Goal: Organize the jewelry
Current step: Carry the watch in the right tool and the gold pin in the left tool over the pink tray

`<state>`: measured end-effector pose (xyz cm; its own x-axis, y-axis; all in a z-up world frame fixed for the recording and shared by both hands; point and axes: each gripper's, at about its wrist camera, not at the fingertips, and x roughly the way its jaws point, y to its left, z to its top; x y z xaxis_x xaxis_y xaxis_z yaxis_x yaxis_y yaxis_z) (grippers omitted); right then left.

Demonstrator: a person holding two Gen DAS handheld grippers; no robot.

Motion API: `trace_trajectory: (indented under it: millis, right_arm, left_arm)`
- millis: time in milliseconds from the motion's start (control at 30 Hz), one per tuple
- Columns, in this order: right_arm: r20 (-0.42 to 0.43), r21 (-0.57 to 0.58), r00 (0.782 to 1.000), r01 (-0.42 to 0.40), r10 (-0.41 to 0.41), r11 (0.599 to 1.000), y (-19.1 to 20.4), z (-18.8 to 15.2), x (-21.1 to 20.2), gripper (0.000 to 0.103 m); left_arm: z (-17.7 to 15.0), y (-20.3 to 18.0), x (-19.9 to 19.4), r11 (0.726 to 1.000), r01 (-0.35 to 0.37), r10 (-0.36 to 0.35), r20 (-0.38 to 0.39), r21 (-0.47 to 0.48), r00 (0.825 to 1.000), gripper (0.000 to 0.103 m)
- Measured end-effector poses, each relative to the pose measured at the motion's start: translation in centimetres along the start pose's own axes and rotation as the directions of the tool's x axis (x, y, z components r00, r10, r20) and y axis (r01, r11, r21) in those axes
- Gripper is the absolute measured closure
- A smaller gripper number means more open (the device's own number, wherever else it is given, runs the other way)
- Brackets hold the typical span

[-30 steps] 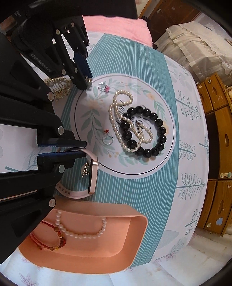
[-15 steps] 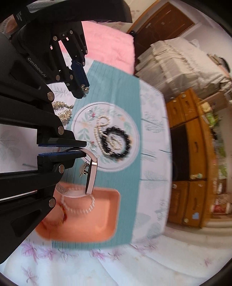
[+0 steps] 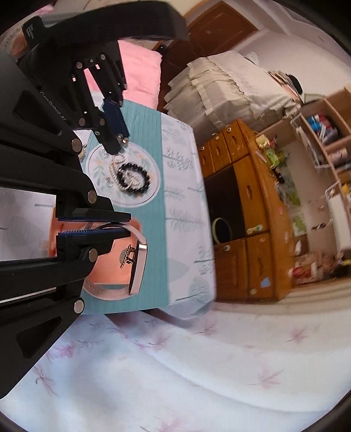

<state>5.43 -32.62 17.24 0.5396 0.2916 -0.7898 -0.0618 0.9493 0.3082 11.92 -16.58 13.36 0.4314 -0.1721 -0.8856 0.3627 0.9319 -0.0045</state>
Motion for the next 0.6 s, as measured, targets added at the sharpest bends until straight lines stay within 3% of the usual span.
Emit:
trace_trajectory:
  millis: [133,300,433,600]
  right_arm:
    - [-0.090,0.062,0.995,-0.024,0.029,0.998,-3.7,-2.1,3.8,0.099]
    - [-0.231,0.139,0.970,-0.047,0.078,0.989,-6.8,-5.2,9.3,0.099]
    - [-0.276,0.180,0.952,-0.083,0.132,0.980,-7.8,-6.9,11.7,0.099]
    - [-0.263,0.185,0.955,-0.088,0.135,0.979,-8.1,-6.9,12.8,0.099]
  left_arm:
    - [0.3,-2.3,5.1,0.999,0.012,-0.009,-0.092,0.032,0.996,0.087]
    - [-0.1,-3.5,10.2,0.999,0.039,-0.035,-0.163,0.024,0.986,0.087]
    - [-0.1,-3.4,13.0,0.998,0.055,-0.053,-0.194,0.009,0.980,0.087]
    - [0.3,-3.3,14.9,0.996,0.083,-0.084,-0.202,-0.013,0.976,0.087]
